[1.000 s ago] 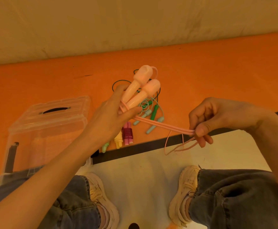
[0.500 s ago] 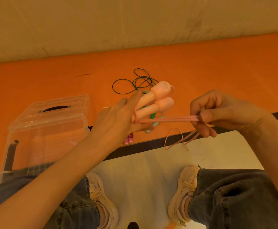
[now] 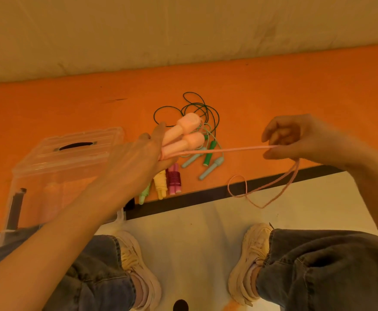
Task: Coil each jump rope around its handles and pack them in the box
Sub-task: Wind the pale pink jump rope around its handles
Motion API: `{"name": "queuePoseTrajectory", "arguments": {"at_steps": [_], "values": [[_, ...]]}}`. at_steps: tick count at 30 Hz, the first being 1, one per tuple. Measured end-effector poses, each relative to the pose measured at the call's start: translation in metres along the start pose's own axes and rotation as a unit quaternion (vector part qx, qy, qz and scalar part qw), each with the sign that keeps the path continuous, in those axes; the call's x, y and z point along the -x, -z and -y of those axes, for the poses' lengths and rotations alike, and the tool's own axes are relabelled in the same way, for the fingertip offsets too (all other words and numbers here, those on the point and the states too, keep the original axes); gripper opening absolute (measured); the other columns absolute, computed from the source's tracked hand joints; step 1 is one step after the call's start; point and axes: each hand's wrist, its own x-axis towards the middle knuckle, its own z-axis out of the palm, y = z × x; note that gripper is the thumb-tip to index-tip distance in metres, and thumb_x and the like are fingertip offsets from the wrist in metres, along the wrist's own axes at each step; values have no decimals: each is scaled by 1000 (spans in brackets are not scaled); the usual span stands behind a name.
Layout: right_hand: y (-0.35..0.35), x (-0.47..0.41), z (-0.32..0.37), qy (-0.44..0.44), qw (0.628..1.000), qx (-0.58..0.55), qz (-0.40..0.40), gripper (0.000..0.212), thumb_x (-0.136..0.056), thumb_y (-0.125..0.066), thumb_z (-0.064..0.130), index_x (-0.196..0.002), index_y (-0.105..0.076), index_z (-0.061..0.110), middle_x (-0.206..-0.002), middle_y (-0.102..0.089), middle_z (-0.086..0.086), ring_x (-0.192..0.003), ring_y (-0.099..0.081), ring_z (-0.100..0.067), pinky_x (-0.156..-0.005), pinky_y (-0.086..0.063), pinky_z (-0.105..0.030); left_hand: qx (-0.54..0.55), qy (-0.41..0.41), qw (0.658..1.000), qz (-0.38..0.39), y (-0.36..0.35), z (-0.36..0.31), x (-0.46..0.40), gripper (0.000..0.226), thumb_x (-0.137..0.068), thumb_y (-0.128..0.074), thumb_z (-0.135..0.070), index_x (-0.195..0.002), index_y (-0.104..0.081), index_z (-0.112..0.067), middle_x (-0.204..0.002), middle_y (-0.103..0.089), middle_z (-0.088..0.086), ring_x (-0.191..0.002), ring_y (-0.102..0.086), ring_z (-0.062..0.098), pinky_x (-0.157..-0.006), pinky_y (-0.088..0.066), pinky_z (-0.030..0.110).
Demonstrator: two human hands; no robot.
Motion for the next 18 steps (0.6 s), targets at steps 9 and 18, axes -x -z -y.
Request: {"name": "queuePoseTrajectory", "arguments": {"at_steps": [9,18], "values": [[-4,-3,16,141,966,-110,-188,13,-76,-70,20,-85,-70,12,-67,-72,9,-48,-49,-7,-46,-35,-13,-22,-131,987,94,-9,-14,3,78,-92,-36,-63,-151,1,-30,-109,-57,4,-95,-59,25,-82,-51,41],[-19,-25,25,117,955,-138,-234,16,-80,-73,7,-93,-69,-1,-60,-70,12,-38,-47,3,-45,-32,-8,47,-260,958,106,-8,-59,21,79,-92,-30,-64,-149,-2,-19,-108,-58,1,-85,-59,21,-71,-51,38]]}}
